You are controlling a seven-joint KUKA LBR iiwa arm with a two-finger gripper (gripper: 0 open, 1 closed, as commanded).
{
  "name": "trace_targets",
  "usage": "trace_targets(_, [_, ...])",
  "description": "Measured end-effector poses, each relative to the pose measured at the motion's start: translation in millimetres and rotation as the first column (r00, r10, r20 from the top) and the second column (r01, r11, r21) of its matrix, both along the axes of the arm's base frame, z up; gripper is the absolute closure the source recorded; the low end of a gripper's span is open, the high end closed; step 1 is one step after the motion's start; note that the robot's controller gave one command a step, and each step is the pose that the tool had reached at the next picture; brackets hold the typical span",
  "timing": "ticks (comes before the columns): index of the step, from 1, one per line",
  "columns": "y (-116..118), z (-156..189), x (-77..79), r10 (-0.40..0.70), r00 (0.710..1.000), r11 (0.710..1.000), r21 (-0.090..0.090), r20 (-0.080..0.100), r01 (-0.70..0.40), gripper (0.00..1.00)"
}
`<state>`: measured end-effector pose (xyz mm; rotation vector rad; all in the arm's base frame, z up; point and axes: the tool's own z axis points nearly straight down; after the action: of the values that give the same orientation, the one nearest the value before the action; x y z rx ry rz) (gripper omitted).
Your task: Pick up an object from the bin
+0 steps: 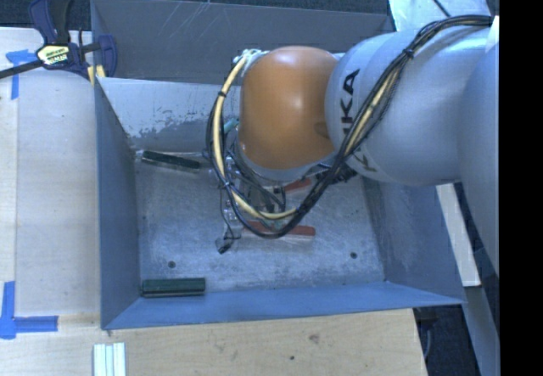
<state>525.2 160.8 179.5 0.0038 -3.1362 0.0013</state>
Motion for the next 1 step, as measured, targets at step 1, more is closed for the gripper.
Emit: trace_targets(1, [-93.5,-24.4,49.0,-0.004,1.0,1.0,-0.003,0.01,0.004,0.0])
